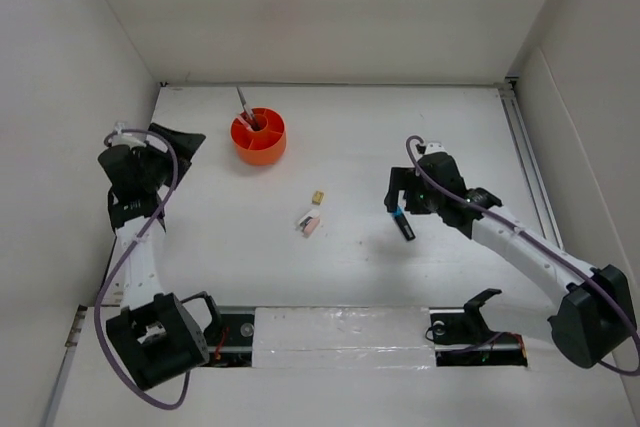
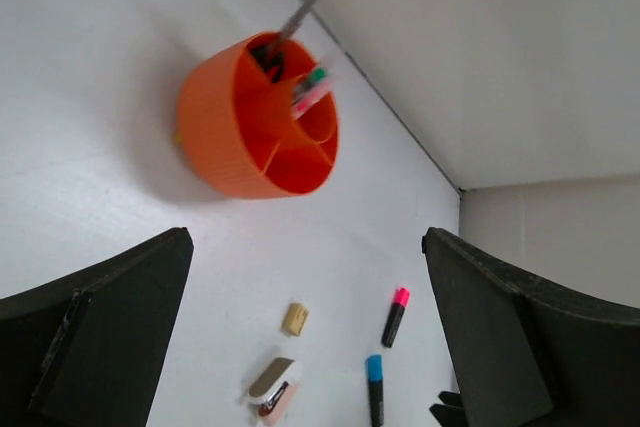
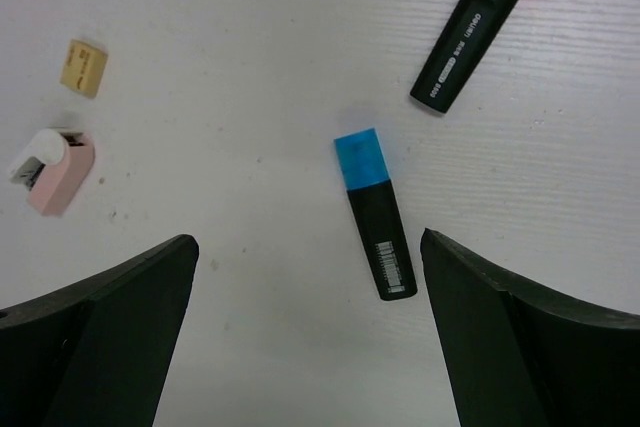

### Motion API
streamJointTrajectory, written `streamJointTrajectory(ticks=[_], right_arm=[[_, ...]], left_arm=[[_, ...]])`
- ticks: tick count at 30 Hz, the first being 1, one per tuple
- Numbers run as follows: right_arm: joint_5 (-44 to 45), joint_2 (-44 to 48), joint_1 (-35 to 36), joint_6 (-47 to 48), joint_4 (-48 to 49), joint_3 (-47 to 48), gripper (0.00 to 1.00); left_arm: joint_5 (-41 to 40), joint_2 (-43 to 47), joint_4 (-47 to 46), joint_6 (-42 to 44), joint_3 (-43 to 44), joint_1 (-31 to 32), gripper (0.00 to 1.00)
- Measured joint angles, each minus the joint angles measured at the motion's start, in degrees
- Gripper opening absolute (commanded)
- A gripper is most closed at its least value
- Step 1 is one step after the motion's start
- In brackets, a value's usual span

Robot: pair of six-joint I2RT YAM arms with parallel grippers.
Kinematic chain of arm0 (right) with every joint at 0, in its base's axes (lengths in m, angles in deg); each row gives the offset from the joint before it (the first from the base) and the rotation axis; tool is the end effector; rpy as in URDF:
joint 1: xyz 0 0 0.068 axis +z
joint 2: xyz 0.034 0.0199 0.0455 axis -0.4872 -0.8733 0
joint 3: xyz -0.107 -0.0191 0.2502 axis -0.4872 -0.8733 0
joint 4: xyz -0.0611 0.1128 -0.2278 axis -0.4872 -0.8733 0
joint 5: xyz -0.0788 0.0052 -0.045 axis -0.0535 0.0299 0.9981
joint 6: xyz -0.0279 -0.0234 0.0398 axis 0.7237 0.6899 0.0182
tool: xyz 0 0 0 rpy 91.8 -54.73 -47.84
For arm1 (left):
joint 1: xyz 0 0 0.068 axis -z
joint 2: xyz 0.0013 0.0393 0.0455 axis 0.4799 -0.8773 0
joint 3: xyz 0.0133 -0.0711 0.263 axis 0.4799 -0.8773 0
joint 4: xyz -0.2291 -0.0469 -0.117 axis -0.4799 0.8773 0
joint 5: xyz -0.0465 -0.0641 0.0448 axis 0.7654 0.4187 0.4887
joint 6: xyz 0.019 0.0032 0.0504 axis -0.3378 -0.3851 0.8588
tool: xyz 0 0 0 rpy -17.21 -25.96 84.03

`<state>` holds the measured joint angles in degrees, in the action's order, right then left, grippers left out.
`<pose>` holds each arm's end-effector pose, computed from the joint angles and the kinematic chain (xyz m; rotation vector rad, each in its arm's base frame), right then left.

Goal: Sort the stationery into containers
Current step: Pick up the pen from the center of the board.

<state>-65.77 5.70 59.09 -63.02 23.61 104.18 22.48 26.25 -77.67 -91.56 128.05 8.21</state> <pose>0.2123 0.1172 0.2552 -0.0507 2.3380 0.3374 0.2302 0.0654 0.3321 -0.5322 1.6796 -0.7748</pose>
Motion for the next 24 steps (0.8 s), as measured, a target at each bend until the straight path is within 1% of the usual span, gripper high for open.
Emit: streamJointTrajectory(ticks=[2,4,8,11,13,15,18,19,24], right_arm=[[-0.13,-1.09,-0.92,-0.26,-0.11,-0.44,0.98],[-0.39,-2.93,-1.81,-0.46,-0.24,-0.61,0.98],[-0.81,-6.27,-2.95,-0.72,0.2,-2.4,0.95],[-1.25,-8.04,-3.65,-0.96,0.11,-3.78,0.95],[-1.44,-8.83,-3.8,-1.11,0.09,-4.15,0.94],[-1.57,-9.53,-3.82,-1.33,0.31,-4.15,0.94],[-1.95,-10.67,-3.82,-1.6,0.76,-4.15,0.89],[-2.08,-11.28,-3.8,-1.79,0.98,-4.15,0.89],[-1.81,-14.67,-3.15,-3.02,1.18,-4.15,0.82]], left_arm=[[3.5,-1.92,-1.38,-2.12,-4.2,-3.82,1.0],[6.54,-2.1,-2.29,-3.43,-6.47,-5.4,1.0],[10.69,1.84,-7.61,-5.16,-7.67,-5.9,1.0],[12.72,5.35,-10.75,-5.9,-7.74,-5.88,1.0],[13.38,6.03,-11.43,-6.08,-7.63,-5.9,1.0],[13.18,5.66,-9.88,-5.86,-6.82,-5.88,1.0],[10.88,4.61,-4.0,-4.46,-3.32,-5.9,1.0],[10.05,4.61,-2.95,-4.07,-2.51,-5.9,1.0],[6.16,5.27,1.44,-1.62,-0.7,-5.9,1.0]])
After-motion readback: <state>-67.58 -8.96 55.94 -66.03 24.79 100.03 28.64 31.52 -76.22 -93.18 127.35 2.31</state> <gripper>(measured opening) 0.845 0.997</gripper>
